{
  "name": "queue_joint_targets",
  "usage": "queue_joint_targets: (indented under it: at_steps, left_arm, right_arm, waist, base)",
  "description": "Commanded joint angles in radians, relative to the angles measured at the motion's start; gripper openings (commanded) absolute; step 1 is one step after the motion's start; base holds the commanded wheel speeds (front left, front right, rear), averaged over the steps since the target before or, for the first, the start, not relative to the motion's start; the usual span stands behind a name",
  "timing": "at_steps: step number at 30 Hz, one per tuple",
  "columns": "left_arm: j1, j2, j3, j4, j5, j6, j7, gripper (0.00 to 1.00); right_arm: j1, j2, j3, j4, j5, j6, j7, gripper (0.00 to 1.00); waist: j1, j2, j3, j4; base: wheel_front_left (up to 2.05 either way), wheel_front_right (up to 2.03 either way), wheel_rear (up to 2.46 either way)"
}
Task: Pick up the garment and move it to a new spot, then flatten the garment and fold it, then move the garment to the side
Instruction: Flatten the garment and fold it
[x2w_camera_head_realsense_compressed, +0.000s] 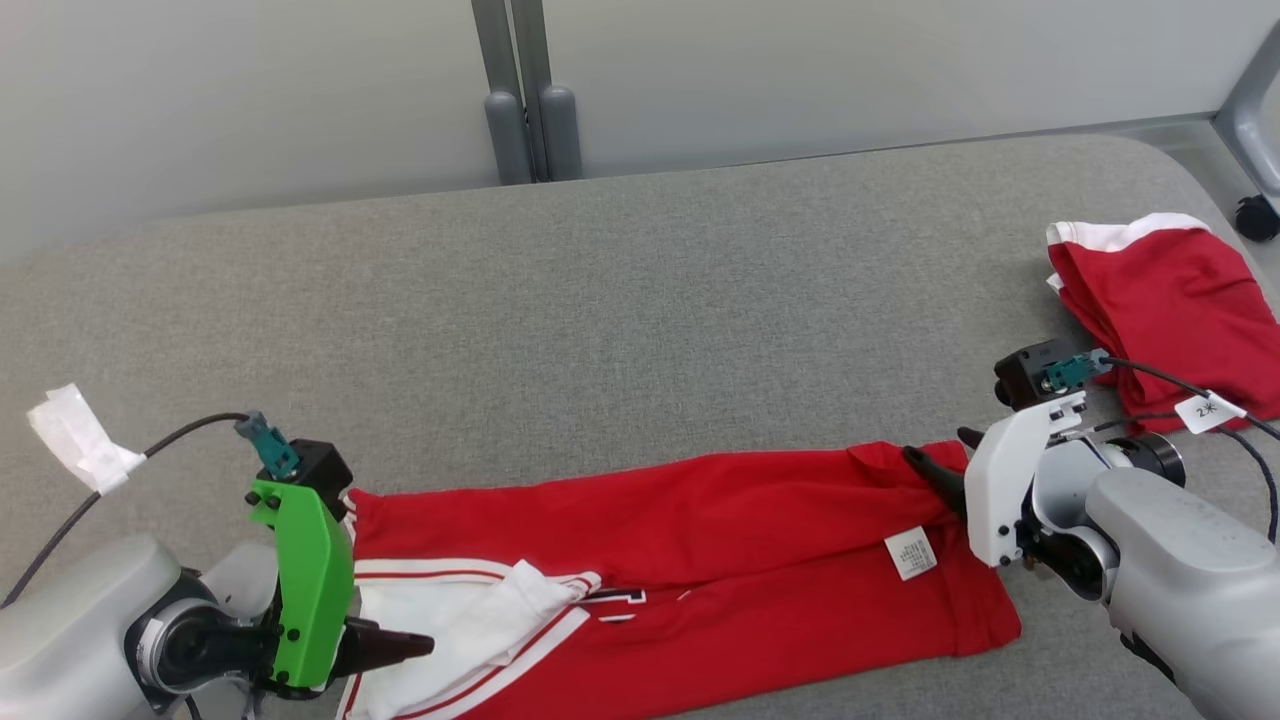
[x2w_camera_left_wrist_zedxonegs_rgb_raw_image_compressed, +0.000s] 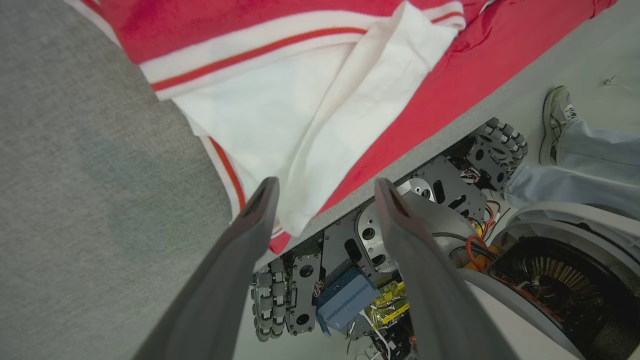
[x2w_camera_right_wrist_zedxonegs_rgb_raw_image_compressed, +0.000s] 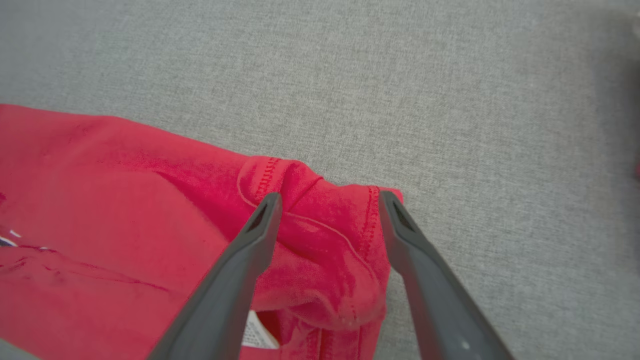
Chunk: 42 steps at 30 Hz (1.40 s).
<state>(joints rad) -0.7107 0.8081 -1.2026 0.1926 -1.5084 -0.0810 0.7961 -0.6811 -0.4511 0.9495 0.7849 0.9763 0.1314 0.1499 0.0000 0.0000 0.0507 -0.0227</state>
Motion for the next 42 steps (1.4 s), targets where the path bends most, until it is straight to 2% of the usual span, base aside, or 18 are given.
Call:
queue_joint_targets:
  at_steps: [1, 4, 7, 11, 13, 15, 16, 18, 22, 26, 29, 31, 34, 42]
  left_arm:
    - [0.001, -0.002, 0.014, 0.000, 0.003, -0.008, -0.023, 1.00]
    - [-0.009, 0.007, 0.045, -0.013, 0.013, -0.018, -0.083, 1.00]
    - [-0.016, 0.024, 0.089, -0.033, 0.063, -0.020, -0.202, 1.00]
    - [0.019, 0.035, 0.139, -0.060, 0.124, 0.006, -0.380, 1.00]
    - [0.036, 0.039, 0.169, -0.077, 0.159, 0.033, -0.488, 1.00]
    - [0.061, 0.041, 0.193, -0.084, 0.216, 0.082, -0.606, 1.00]
    - [0.081, 0.042, 0.205, -0.089, 0.261, 0.126, -0.682, 1.00]
    - [0.115, 0.032, 0.222, -0.107, 0.295, 0.184, -0.784, 1.00]
    - [0.212, 0.022, 0.268, -0.142, 0.340, 0.315, -0.986, 1.00]
    - [0.293, -0.008, 0.326, -0.167, 0.379, 0.380, -1.055, 1.00]
    - [0.348, -0.055, 0.421, -0.176, 0.432, 0.417, -1.063, 1.00]
    - [0.410, -0.102, 0.504, -0.183, 0.481, 0.425, -1.061, 1.00]
    - [0.491, -0.166, 0.611, -0.184, 0.578, 0.412, -1.062, 1.00]
    - [0.644, -0.327, 0.796, -0.109, 0.773, 0.322, -1.061, 1.00]
  right_arm:
    - [-0.008, -0.008, -0.002, -0.006, 0.011, -0.001, -0.024, 1.00]
    - [-0.016, -0.020, -0.013, -0.021, 0.015, -0.001, -0.083, 1.00]
    - [-0.017, -0.027, -0.044, -0.036, 0.017, -0.001, -0.172, 1.00]
    - [0.009, -0.025, -0.096, -0.065, 0.022, -0.001, -0.289, 1.00]
    - [0.016, -0.027, -0.133, -0.069, 0.001, -0.001, -0.359, 1.00]
    - [0.036, -0.014, -0.180, -0.074, -0.022, -0.001, -0.396, 1.00]
    - [0.050, -0.007, -0.216, -0.081, -0.040, -0.001, -0.407, 1.00]
    - [0.071, -0.003, -0.272, -0.099, -0.073, -0.001, -0.415, 1.00]
    - [0.177, 0.029, -0.487, -0.220, -0.211, -0.001, -0.414, 1.00]
    - [0.319, 0.086, -0.657, -0.365, -0.349, -0.001, -0.415, 1.00]
    - [0.414, 0.131, -0.725, -0.450, -0.424, -0.001, -0.414, 1.00]
    - [0.465, 0.154, -0.755, -0.490, -0.462, -0.001, -0.415, 1.00]
    - [0.517, 0.183, -0.793, -0.529, -0.503, -0.001, -0.415, 1.00]
    - [0.575, 0.239, -0.837, -0.533, -0.552, -0.001, -0.415, 1.00]
  waist:
    - [0.0000, 0.0000, -0.017, 0.000]
    - [0.0000, 0.0000, -0.036, 0.000]
    - [0.0000, 0.0000, -0.052, 0.001]
    - [0.0000, 0.0000, -0.066, 0.003]
    - [0.0000, 0.0000, -0.072, 0.004]
    - [0.0000, 0.0000, -0.081, 0.005]
    - [0.0000, 0.0000, -0.087, 0.005]
    - [0.0000, 0.0000, -0.093, 0.006]
    - [0.0000, 0.0000, -0.099, 0.009]
    - [0.0000, 0.0000, -0.098, 0.018]
    - [0.0000, 0.0000, -0.094, 0.021]
    - [0.0000, 0.0000, -0.092, 0.021]
    - [0.0000, 0.0000, -0.088, 0.019]
    - [0.0000, 0.0000, -0.080, 0.006]
  base:
    - [0.00, 0.00, 0.00]
    - [0.00, 0.00, 0.00]
    - [0.00, 0.00, 0.00]
    - [0.00, 0.00, 0.00]
    - [0.00, 0.00, 0.00]
    - [0.00, 0.00, 0.00]
    - [0.00, 0.00, 0.00]
    - [0.00, 0.00, 0.00]
    - [0.00, 0.00, 0.00]
    - [0.00, 0.00, 0.00]
    - [0.00, 0.00, 0.00]
    - [0.00, 0.00, 0.00]
    - [0.00, 0.00, 0.00]
    - [0.00, 0.00, 0.00]
